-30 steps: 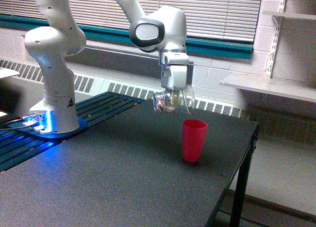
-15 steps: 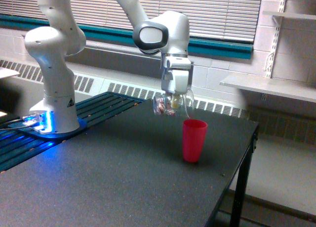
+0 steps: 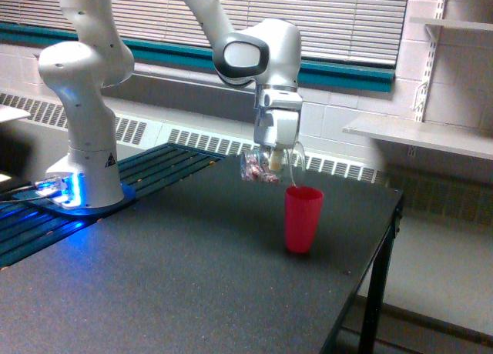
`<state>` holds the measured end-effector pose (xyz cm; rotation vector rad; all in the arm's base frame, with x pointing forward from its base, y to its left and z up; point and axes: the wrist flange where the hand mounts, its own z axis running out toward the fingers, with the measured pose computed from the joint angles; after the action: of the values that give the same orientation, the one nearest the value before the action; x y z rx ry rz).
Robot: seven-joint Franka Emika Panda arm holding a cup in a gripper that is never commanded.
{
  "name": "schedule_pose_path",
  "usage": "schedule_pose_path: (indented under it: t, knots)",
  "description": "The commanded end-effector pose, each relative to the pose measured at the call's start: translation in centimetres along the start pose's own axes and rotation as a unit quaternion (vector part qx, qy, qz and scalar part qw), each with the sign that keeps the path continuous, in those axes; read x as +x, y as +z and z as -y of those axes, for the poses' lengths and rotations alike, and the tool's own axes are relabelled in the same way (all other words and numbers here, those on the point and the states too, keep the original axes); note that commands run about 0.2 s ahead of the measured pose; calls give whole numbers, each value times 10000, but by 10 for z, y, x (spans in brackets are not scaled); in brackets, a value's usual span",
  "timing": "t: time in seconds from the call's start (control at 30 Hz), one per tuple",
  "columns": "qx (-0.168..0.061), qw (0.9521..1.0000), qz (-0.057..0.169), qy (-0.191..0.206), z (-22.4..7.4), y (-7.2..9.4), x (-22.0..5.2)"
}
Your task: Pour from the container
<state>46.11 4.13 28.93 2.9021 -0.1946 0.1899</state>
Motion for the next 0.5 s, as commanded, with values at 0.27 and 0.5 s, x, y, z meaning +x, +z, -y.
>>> schedule_pose_path:
  t: [0.27, 0.5]
  knots:
    - [-247, 9996, 72, 99, -9, 2, 8]
    - [-364, 9993, 113, -3, -7, 2, 11]
